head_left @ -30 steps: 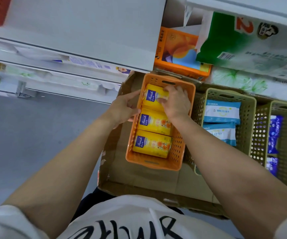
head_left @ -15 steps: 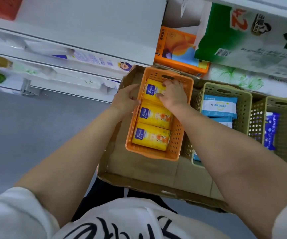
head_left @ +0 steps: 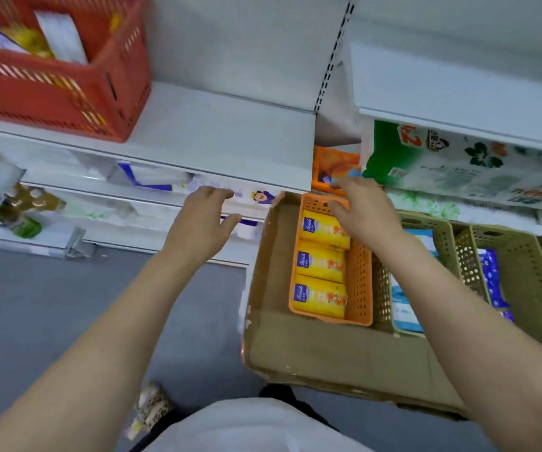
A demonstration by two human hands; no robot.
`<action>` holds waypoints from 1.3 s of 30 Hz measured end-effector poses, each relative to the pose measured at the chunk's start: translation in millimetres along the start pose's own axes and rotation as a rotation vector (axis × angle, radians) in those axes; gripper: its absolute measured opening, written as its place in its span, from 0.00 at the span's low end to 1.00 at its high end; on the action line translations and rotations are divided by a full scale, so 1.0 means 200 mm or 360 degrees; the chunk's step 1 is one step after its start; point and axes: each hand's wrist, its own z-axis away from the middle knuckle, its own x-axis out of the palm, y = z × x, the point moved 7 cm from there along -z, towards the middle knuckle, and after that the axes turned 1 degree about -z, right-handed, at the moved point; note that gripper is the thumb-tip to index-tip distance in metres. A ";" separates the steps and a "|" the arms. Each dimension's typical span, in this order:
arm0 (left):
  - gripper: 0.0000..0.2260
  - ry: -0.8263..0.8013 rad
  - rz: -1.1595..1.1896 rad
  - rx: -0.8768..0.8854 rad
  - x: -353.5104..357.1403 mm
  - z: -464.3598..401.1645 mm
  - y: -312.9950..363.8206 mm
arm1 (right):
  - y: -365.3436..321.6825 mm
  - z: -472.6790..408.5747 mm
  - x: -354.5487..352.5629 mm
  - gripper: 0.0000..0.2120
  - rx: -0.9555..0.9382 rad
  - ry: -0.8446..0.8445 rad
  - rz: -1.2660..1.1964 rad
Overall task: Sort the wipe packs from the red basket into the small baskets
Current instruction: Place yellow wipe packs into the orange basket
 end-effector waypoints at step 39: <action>0.19 0.0308 -0.0444 0.0322 -1.90 -1.29 -1.80 | -2.46 -1.61 0.15 0.21 -0.0324 0.0184 -0.0232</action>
